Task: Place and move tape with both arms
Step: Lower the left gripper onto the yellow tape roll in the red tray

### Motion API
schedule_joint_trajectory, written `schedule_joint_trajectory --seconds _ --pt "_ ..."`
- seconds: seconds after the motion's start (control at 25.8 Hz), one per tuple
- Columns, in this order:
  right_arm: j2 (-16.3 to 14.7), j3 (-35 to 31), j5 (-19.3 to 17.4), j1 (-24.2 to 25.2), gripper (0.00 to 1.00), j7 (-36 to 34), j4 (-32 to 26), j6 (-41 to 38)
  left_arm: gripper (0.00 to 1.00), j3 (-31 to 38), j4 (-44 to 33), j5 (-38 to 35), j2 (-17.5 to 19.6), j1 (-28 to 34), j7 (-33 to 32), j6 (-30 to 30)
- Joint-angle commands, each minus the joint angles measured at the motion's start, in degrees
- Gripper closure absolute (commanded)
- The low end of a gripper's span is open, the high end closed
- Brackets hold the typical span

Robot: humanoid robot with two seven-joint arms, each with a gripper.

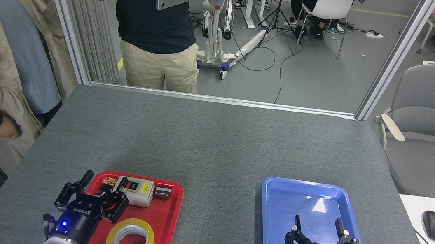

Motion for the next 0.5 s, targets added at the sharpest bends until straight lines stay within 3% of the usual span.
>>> schedule_joint_trajectory --seconds 0.0,0.47 --pt "0.08 0.0 0.05 -0.1 0.01 -0.01 -0.17 0.0 0.0 0.11 0.77 0.28 -0.24 0.01 0.32 -1.05" --pt "0.17 0.09 -0.03 -0.01 0.01 -0.01 -0.26 -0.18 0.0 -0.24 1.65 1.43 0.37 -0.08 -0.56 -1.05"
